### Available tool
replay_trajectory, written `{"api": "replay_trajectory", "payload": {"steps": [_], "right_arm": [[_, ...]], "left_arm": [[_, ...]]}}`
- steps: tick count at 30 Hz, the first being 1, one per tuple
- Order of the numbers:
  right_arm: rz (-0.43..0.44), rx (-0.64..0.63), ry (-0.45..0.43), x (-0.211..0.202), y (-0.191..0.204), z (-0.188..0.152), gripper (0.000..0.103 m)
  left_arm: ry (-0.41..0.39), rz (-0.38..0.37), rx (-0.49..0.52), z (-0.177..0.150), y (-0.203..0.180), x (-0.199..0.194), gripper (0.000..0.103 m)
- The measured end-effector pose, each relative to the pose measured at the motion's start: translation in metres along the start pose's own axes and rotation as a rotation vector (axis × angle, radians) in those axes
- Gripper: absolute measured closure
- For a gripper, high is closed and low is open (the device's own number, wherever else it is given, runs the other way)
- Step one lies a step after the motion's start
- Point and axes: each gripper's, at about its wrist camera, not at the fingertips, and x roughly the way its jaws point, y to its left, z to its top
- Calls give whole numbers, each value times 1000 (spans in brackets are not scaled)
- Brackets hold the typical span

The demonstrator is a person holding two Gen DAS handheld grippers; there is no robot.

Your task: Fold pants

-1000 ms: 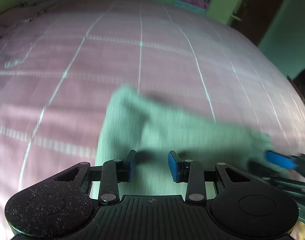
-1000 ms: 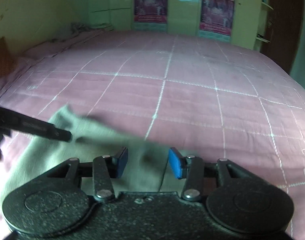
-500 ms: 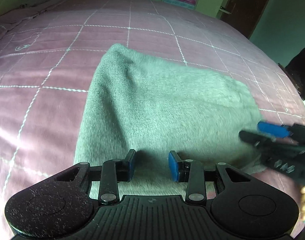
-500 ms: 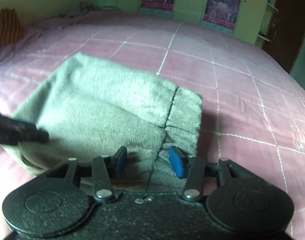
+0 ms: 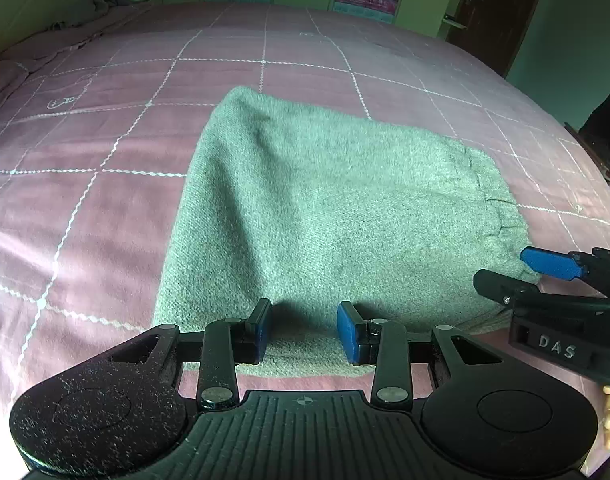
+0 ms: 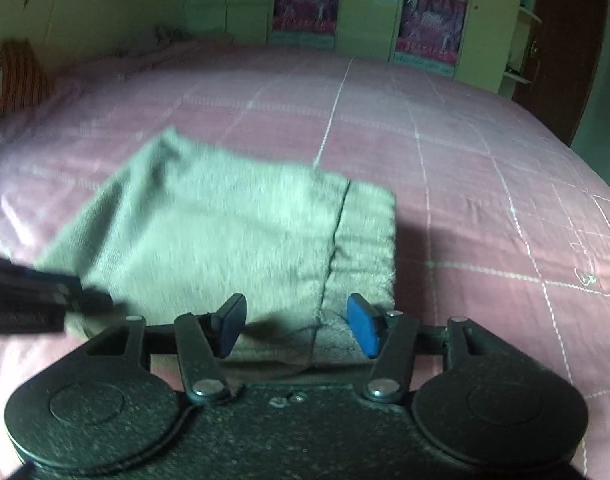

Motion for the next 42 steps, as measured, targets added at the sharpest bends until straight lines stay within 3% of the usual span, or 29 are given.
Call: {"api": "replay_trajectory", "payload": {"steps": [7,11,17,30,35,42], "right_arm": [[-2,54,-86,-25,-2,4,46],[-16,17,16,-2,-3,-10,43],[-5,44,12,-8,-8,-16,36],[183,432,11,-8,-53,-24,38],[156,357,49,-1,-45,-16,39],[139,361,30,-10,-51,-14,37]], "left_arm": [[-42,9,-14,-2,0,-12,66],[-15,-1,-28,-6,3,-4,66],[-28,-4,-29,-6,1,-12,66],[-33,-11,-47,-8,4,-12,64],[-27,-23,-60,-5,8,-15,64],[-32,11,-87,4,23,-21,60]]}}
